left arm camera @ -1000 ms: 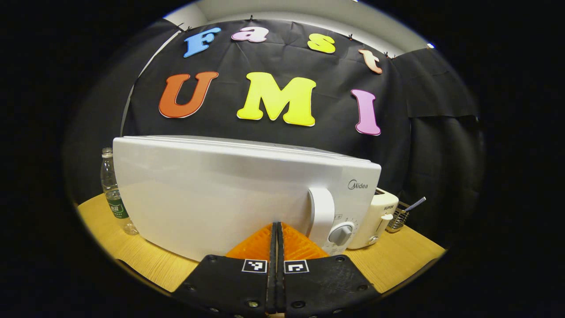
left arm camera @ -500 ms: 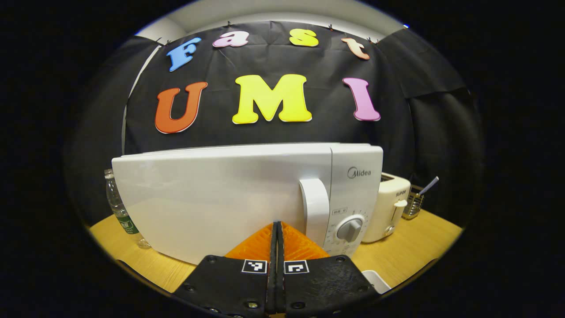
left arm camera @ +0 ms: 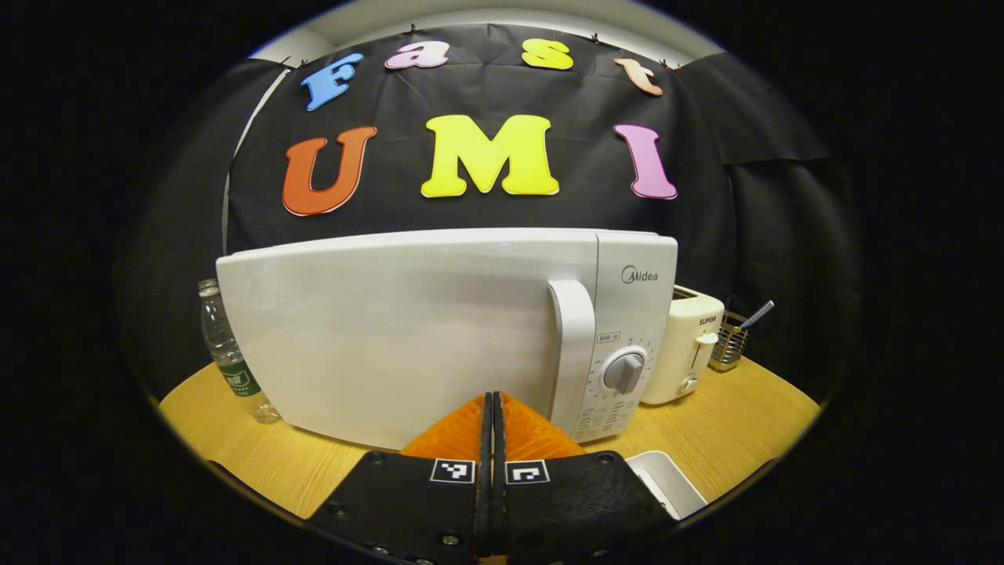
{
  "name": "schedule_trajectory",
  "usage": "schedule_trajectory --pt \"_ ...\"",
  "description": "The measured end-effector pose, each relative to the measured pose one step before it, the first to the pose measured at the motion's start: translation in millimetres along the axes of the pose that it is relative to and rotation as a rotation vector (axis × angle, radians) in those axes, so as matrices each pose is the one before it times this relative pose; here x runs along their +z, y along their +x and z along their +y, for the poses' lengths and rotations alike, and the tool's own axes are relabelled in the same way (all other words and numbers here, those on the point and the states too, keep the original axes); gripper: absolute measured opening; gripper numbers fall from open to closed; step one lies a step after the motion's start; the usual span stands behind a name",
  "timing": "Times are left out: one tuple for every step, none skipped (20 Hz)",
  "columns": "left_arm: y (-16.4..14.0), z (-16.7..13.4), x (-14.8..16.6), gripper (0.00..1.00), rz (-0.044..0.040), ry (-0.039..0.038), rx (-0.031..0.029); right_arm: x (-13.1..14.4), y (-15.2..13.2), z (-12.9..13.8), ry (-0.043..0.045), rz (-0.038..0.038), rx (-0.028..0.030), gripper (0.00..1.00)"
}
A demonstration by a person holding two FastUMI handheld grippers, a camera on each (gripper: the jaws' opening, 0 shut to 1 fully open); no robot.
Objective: Open the microwave oven with the left hand, put the food in, and close the microwave oven.
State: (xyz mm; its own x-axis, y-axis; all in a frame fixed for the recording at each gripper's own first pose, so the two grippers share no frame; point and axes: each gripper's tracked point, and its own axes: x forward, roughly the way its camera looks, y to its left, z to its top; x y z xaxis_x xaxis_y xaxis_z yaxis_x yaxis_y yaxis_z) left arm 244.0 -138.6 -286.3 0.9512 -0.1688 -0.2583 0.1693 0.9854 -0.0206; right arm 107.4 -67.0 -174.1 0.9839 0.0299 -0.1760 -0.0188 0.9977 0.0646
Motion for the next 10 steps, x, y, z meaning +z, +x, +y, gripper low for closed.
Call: schedule_trajectory --pt "-12.79 4.72 6.17 0.00 -0.01178 -0.01645 0.00117 1.96 -3.62 1.49 0.00056 0.00140 -0.00318 1.00" --pt "-13.36 5.65 7.51 0.00 -0.00689 -0.01570 0.00528 1.48 -3.71 0.59 -0.00179 -0.00295 -0.00320 0.89" --pt "-14.47 4.80 9.03 0.00 -0.01458 -0.01772 -0.00332 2.04 -3.32 0.24 -0.00060 -0.00264 -0.00594 0.89" --pt "-14.79 1.42 7.61 0.03 -0.00922 -0.01433 -0.00939 2.31 -4.89 0.62 0.00031 -0.00265 -0.00526 1.00" --pt "-14.16 2.91 8.40 0.05 -0.01074 -0.00616 -0.00319 1.82 -4.39 0.83 -0.00602 -0.00173 -0.00483 0.89" --pt "-13.37 6.82 8.18 0.05 -0.00931 0.00183 0.01472 1.72 -3.69 1.71 -0.00496 -0.00056 -0.00517 1.00" --pt "-13.95 6.35 6.91 0.04 -0.00396 0.00163 0.01526 3.81 -4.78 3.07 -0.00152 -0.00703 0.00289 1.00" --pt "-10.11 1.96 5.47 0.04 -0.00155 -0.00603 0.00634 4.33 -5.93 5.27 -0.00279 -0.00632 0.00723 1.00" --pt "-16.70 1.82 7.03 0.06 -0.00192 -0.01171 -0.00250 4.83 -4.34 5.16 -0.00440 -0.00853 0.00673 1.00" --pt "-12.66 3.48 6.75 0.32 -0.00177 -0.00449 0.00725 3.92 -2.96 4.26 -0.00642 -0.00735 0.00436 1.00"
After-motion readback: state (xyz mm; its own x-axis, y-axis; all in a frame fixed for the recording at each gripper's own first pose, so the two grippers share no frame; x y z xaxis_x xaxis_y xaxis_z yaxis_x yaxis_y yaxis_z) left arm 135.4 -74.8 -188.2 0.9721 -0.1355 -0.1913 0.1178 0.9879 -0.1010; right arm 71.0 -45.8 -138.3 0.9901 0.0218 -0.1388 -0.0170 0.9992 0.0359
